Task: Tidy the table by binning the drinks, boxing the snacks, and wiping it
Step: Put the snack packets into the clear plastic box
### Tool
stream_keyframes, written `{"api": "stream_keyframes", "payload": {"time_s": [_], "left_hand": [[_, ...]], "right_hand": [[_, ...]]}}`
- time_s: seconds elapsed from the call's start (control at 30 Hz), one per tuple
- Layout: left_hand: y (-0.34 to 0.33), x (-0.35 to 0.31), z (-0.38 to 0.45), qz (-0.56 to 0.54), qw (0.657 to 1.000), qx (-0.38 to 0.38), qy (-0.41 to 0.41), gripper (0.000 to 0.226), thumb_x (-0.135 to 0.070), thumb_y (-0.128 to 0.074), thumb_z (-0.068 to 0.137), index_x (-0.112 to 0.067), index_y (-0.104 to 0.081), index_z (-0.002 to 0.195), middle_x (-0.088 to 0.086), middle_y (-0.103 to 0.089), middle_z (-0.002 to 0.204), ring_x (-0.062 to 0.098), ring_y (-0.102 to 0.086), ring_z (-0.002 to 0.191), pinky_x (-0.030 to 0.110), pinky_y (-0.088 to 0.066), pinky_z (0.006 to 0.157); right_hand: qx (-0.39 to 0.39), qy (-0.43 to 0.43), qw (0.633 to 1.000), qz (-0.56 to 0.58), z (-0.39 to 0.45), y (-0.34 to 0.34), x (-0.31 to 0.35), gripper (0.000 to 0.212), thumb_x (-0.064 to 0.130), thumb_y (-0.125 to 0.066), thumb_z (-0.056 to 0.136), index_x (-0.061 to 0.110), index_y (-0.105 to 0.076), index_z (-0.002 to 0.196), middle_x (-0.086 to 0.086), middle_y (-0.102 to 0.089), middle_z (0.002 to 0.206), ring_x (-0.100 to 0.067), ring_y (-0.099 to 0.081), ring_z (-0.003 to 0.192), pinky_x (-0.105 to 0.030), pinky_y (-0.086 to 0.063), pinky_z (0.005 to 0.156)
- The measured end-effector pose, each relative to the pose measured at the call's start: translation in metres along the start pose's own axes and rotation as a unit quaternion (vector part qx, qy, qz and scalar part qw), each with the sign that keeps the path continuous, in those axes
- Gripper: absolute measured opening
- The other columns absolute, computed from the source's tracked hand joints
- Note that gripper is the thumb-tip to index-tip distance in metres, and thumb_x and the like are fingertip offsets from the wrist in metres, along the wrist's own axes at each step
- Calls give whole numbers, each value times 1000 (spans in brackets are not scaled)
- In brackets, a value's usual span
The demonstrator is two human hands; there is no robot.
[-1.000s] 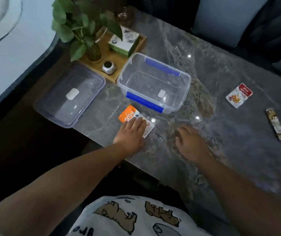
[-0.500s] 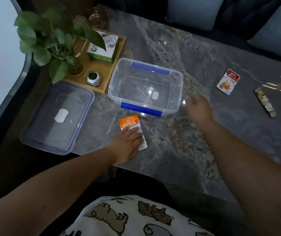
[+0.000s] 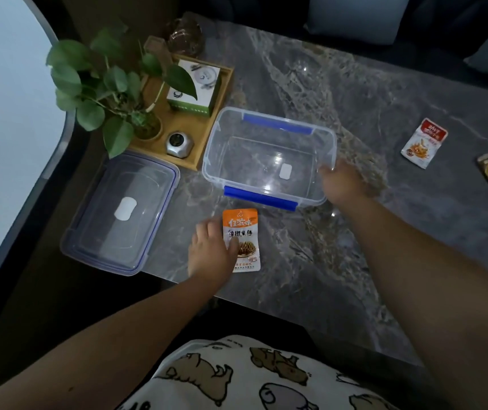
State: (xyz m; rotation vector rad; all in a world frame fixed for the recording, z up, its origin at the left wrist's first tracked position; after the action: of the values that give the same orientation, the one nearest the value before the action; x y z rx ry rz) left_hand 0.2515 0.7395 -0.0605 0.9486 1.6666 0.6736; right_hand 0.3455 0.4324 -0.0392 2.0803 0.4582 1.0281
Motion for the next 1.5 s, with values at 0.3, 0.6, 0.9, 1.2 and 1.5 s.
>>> {"api": "stream_keyframes", "payload": {"time_s": [0.3, 0.6, 0.9, 1.2, 1.5], "left_hand": [[-17, -14, 25, 144, 982, 111, 42, 78, -58, -64, 81, -12, -32, 134, 12, -45, 130, 31, -50, 118, 43, -45, 92], [-12, 7, 21, 2, 987, 103, 119, 69, -37, -75, 79, -16, -36, 132, 8, -60, 118, 29, -62, 104, 43, -52, 83], [10, 5, 13, -253, 950, 147, 111, 18, -29, -71, 84, -30, -58, 95, -4, -74, 90, 10, -72, 74, 37, -59, 69], [84, -72, 82, -420, 896, 129, 67, 22, -21, -70, 86, -15, -62, 106, 0, -76, 90, 21, -74, 78, 28, -56, 55], [39, -90, 189, -125, 981, 104, 102, 26, -24, -66, 89, -11, -62, 111, 10, -69, 110, 23, -68, 94, 38, -57, 83]], "right_hand": [[4, -2, 999, -44, 2, 1, 2, 40, 34, -43, 91, 6, -56, 117, -20, -62, 115, -34, -59, 101, -30, -36, 73], [10, -4, 999, -41, -1, 1, -2, 44, 35, -40, 91, 9, -51, 124, -18, -60, 121, -34, -57, 107, -30, -35, 75], [18, 9, 999, -36, -2, 2, 0, 41, 34, -40, 91, 10, -53, 121, -17, -62, 116, -28, -55, 89, -27, -34, 68], [9, 8, 1000, -28, 6, -4, -7, 37, 35, -41, 92, 9, -54, 115, -3, -51, 82, -5, -37, 56, -21, -24, 48], [1, 19, 1000, -9, 18, -14, -14, 23, 36, -41, 87, 19, -57, 86, 3, -55, 67, -13, -54, 60, -26, -36, 53]]}}
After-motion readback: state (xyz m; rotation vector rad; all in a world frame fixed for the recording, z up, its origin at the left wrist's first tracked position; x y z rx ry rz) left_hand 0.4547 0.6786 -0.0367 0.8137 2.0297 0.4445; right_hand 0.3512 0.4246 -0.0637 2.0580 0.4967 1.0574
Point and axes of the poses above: each hand's wrist, its own z-axis towards the middle knuckle, its own y-axis out of the back of the hand, x = y × z, the point moved 7 cm from there along z, towards the middle knuckle
